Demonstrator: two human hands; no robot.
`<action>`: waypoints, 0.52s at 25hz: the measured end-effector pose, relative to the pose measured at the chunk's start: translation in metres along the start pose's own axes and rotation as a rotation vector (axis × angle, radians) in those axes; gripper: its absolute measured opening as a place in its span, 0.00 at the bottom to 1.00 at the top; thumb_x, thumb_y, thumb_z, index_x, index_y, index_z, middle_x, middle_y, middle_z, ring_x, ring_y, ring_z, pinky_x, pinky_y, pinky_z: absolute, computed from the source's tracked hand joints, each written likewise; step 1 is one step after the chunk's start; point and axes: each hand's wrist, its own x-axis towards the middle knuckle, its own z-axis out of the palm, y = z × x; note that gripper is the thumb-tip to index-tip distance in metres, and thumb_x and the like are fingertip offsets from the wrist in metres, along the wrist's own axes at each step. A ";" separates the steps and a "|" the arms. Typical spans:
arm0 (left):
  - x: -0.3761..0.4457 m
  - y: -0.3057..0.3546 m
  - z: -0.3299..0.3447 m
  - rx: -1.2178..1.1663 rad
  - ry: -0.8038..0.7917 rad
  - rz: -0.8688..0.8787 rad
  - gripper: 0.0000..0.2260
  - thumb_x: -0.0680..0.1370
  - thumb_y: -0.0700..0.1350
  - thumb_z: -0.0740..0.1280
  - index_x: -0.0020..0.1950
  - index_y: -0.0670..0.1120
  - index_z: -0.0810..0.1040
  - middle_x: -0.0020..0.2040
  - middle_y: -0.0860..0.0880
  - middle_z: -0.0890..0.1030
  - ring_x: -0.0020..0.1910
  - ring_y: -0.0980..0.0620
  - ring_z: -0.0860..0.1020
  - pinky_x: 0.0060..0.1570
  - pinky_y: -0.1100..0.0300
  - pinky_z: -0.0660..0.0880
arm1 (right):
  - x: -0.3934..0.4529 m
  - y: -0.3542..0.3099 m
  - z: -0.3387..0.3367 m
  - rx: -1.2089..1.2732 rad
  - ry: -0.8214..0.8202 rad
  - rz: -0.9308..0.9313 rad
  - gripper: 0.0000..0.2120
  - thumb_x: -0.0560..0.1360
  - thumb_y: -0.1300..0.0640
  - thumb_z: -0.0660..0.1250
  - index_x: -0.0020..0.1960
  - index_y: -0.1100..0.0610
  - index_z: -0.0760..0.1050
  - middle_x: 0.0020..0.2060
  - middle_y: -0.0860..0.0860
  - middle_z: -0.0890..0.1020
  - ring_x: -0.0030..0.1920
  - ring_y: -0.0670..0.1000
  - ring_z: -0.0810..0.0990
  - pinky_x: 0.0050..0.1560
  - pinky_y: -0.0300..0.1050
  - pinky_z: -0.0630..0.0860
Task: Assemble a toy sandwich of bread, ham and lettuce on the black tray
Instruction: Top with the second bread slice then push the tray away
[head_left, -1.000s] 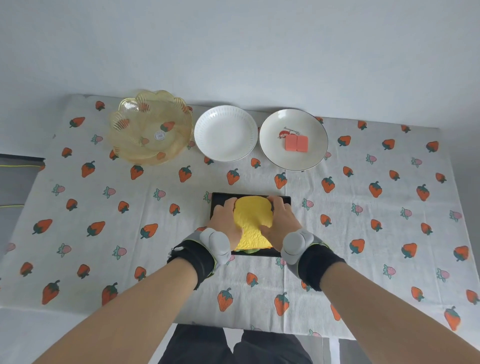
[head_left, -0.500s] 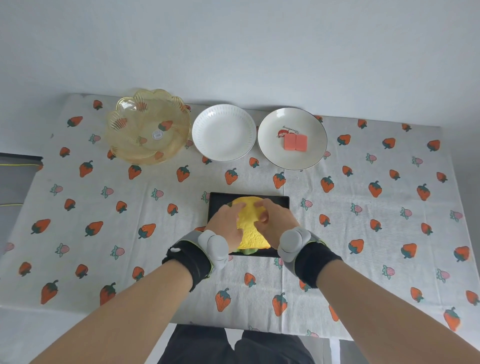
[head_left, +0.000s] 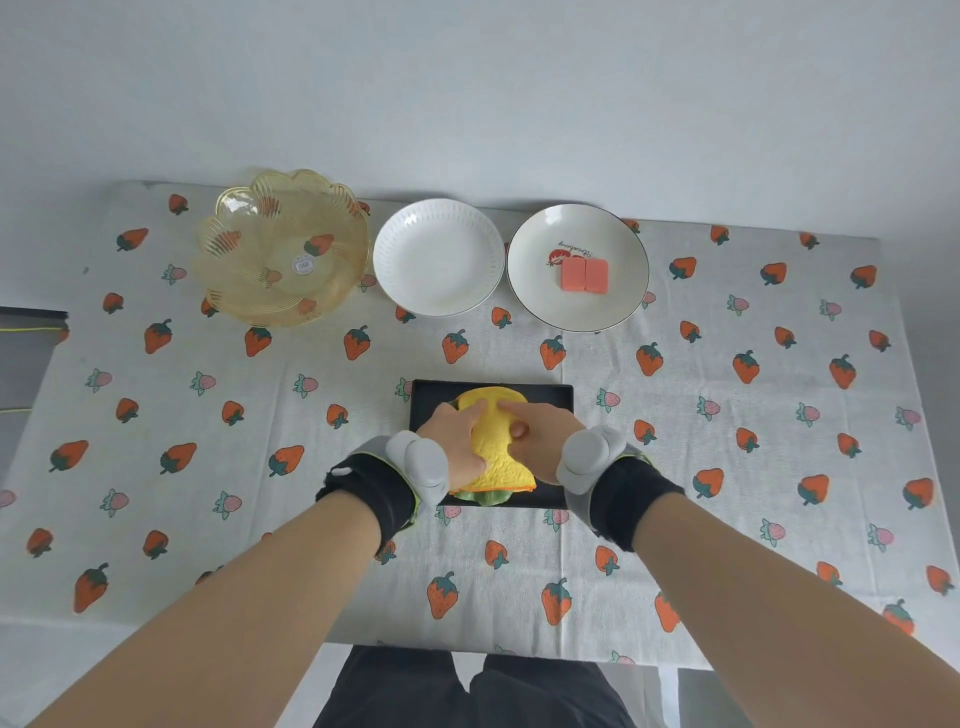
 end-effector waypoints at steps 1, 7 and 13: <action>0.000 0.000 -0.002 -0.028 0.013 0.007 0.31 0.74 0.44 0.67 0.75 0.52 0.61 0.62 0.41 0.74 0.54 0.41 0.79 0.54 0.49 0.79 | -0.002 0.001 -0.002 0.037 0.028 -0.002 0.25 0.77 0.61 0.59 0.72 0.47 0.70 0.55 0.50 0.82 0.51 0.52 0.80 0.48 0.40 0.73; -0.013 -0.009 -0.013 -0.221 0.116 0.057 0.22 0.77 0.42 0.65 0.71 0.52 0.70 0.49 0.50 0.78 0.49 0.50 0.78 0.57 0.55 0.76 | -0.016 0.005 -0.010 0.290 0.123 0.022 0.15 0.77 0.62 0.60 0.58 0.50 0.79 0.45 0.53 0.84 0.35 0.49 0.81 0.35 0.36 0.77; -0.012 -0.040 -0.011 -0.302 0.369 -0.132 0.16 0.77 0.41 0.64 0.65 0.45 0.74 0.49 0.46 0.80 0.49 0.45 0.79 0.50 0.54 0.75 | -0.015 0.030 -0.015 0.370 0.277 0.165 0.09 0.77 0.54 0.62 0.55 0.50 0.77 0.40 0.48 0.81 0.42 0.54 0.83 0.46 0.51 0.83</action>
